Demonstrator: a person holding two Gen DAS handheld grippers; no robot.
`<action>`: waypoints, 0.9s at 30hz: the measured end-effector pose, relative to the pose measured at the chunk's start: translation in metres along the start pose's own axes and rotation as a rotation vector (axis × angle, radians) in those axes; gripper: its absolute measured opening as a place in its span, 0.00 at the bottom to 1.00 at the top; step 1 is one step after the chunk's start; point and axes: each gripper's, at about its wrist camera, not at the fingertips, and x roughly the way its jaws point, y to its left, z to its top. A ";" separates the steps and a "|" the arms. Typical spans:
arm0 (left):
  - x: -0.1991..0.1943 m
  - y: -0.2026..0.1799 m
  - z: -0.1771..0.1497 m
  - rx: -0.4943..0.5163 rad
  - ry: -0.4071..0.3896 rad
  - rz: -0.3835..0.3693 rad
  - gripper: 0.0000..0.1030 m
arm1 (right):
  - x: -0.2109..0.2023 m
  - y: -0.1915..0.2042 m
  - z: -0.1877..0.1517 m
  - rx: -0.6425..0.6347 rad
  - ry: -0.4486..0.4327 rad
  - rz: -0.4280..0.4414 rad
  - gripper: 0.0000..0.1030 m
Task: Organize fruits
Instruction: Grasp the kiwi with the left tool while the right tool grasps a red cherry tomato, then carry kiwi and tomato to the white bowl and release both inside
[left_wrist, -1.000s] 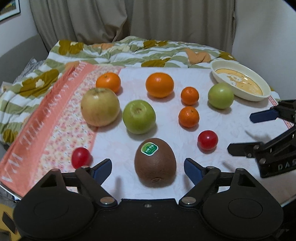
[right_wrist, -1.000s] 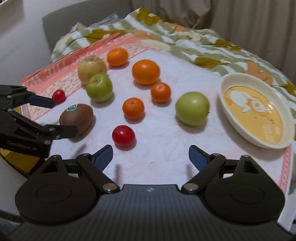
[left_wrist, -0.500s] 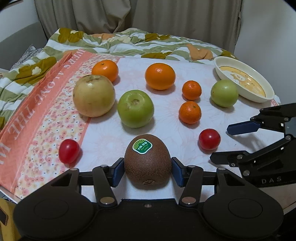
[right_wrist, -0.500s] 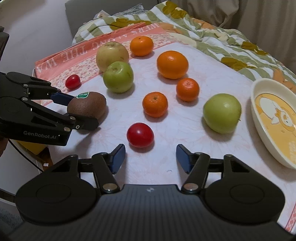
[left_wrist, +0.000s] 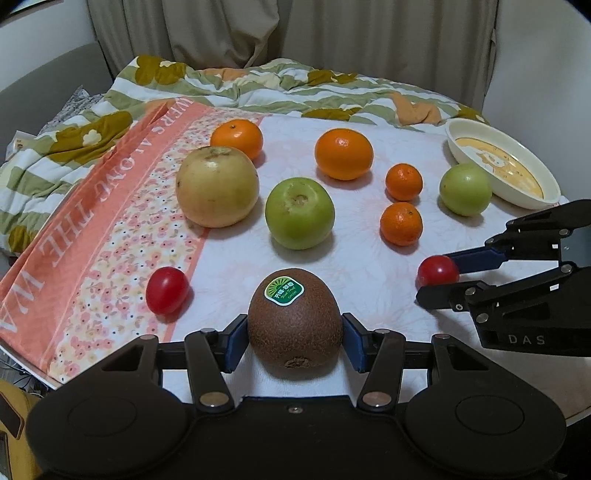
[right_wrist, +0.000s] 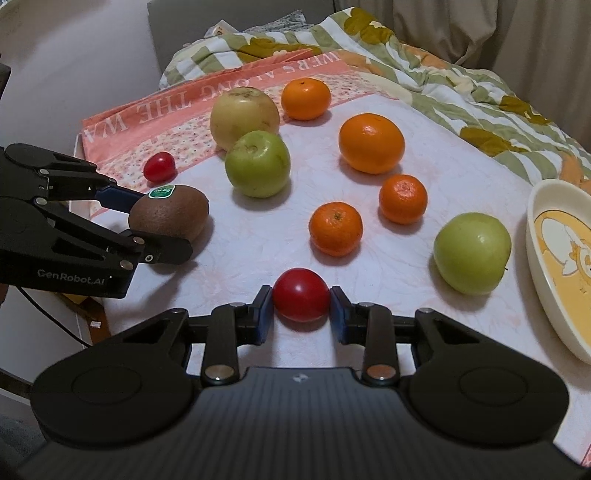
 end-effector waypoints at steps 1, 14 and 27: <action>-0.002 0.000 0.000 -0.001 -0.005 0.000 0.56 | -0.002 0.000 0.000 0.003 -0.006 0.001 0.47; -0.055 -0.026 0.025 0.014 -0.119 -0.027 0.56 | -0.070 -0.018 -0.004 0.077 -0.064 -0.081 0.47; -0.090 -0.076 0.082 0.057 -0.220 -0.134 0.56 | -0.160 -0.072 -0.003 0.218 -0.136 -0.272 0.47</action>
